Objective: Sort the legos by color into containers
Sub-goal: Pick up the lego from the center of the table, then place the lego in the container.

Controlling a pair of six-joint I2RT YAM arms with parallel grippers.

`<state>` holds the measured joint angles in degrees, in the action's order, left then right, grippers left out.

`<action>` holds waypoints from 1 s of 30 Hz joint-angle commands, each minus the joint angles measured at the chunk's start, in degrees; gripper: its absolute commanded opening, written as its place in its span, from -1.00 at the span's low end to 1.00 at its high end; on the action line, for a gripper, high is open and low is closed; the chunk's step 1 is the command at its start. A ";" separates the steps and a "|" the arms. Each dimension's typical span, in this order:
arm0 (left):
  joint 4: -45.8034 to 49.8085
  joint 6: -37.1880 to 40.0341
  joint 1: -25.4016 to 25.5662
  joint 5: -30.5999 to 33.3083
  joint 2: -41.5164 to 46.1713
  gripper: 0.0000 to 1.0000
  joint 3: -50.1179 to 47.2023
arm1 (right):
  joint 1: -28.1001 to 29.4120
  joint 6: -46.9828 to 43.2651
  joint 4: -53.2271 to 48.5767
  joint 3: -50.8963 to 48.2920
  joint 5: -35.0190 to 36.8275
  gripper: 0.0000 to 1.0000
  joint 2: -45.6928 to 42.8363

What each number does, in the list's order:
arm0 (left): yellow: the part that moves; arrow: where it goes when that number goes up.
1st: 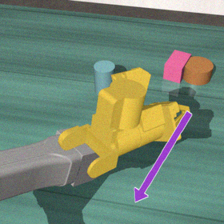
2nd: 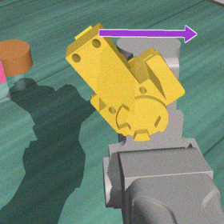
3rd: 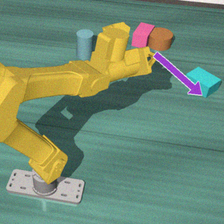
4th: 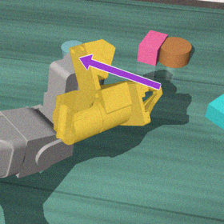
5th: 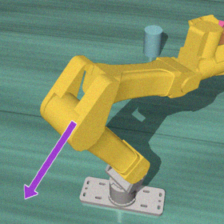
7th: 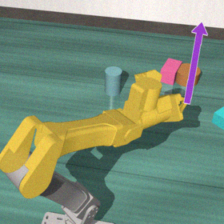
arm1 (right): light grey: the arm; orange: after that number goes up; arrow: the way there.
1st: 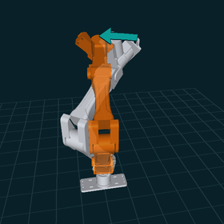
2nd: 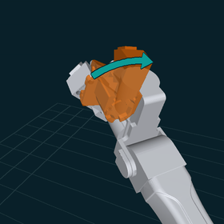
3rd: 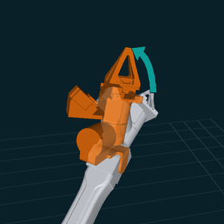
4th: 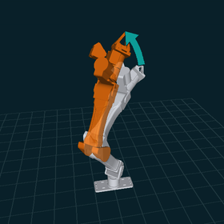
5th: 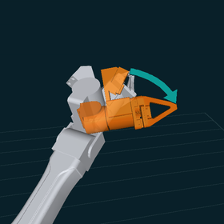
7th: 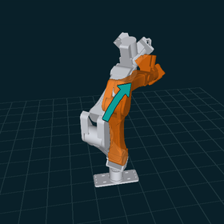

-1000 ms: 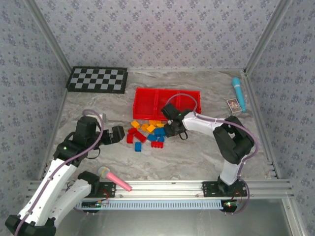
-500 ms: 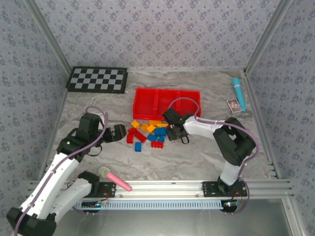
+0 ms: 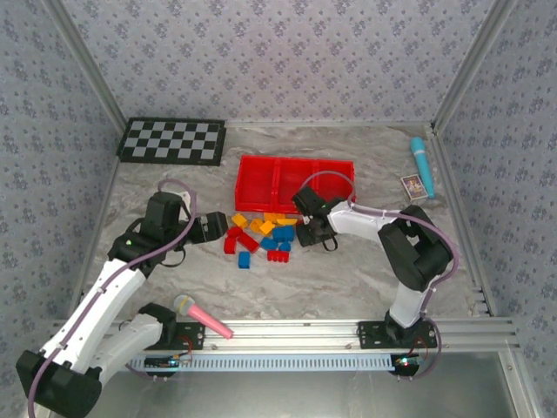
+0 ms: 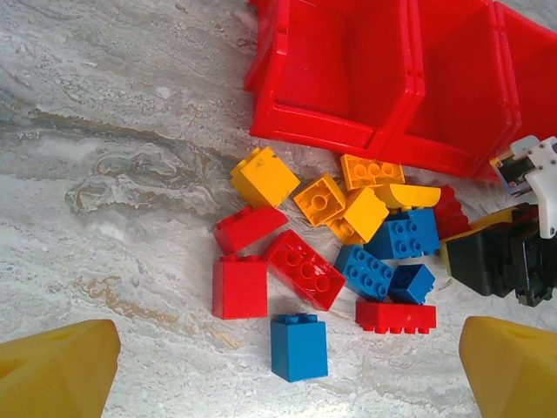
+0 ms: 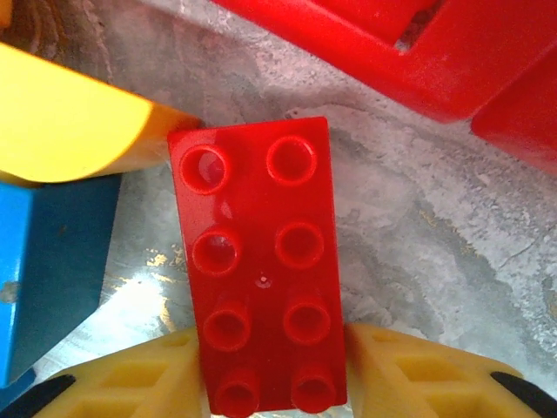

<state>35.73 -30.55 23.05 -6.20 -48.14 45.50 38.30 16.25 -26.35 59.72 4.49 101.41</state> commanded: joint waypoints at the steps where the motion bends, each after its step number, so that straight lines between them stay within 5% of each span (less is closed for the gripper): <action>1: -1.76 1.01 0.19 1.01 0.95 0.99 0.80 | -1.27 -2.01 -0.99 0.66 2.03 -0.19 2.39; 6: -3.05 0.91 0.24 1.10 0.51 1.00 0.82 | -0.88 -2.28 -2.23 0.92 1.31 -0.47 1.34; 18: -4.22 1.37 0.22 -0.51 -2.59 1.00 2.03 | 0.71 -1.83 -11.56 1.39 1.25 -0.50 -17.47; 23: -4.55 1.54 0.24 -0.67 -2.05 0.99 1.96 | -5.25 -1.16 -9.98 2.55 -3.25 -0.47 -22.25; 30: -5.31 1.88 0.24 -0.67 -2.05 0.99 1.65 | -15.41 -2.01 -10.52 10.93 -6.89 -0.48 -13.47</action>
<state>32.29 -29.85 23.05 -6.09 -50.89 45.50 24.82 14.74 -35.35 66.24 0.38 84.03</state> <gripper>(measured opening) 0.996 0.291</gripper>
